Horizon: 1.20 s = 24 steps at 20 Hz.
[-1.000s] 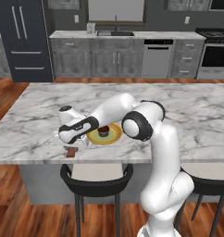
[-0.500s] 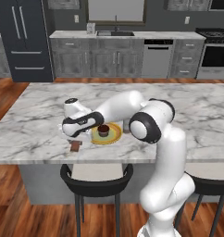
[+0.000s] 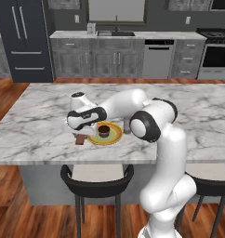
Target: Take the cinnamon bottle from the cabinet and place it on the dining table, next to the plate with the cupcake. Then take the chocolate from the dining counter and place it on the cupcake plate.
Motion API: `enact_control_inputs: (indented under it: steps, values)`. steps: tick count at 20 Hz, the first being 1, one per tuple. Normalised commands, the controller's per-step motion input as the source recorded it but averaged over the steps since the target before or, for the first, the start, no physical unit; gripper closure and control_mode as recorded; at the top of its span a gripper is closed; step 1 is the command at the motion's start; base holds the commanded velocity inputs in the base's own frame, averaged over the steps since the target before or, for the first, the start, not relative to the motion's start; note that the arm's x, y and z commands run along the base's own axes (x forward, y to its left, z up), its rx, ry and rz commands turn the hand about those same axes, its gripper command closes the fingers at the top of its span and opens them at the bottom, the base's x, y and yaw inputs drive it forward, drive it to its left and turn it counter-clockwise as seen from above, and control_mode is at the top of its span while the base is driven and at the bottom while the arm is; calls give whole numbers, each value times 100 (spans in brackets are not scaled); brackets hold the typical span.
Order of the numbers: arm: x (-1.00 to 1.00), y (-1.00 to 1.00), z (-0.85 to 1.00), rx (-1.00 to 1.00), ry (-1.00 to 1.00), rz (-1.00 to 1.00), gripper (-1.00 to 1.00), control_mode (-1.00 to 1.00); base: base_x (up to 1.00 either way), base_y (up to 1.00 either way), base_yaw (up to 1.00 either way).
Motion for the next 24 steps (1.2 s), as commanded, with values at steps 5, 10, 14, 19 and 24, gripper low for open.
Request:
enact_control_inputs:
  steps: [5, 10, 14, 19, 24]
  values:
    - [49, -12, -5, 0, 0, 0, 100, -100, 0, 0, 0]
    - [52, -3, -3, 0, 0, 0, 100, -100, 0, 0, 0]
    - [19, -11, -9, -9, 0, 3, 100, -100, 0, 0, 0]
    - [9, -21, -17, -4, 0, 9, 100, -100, 0, 0, 0]
    - [9, -19, -10, -2, 0, 10, 100, -100, 0, 0, 0]
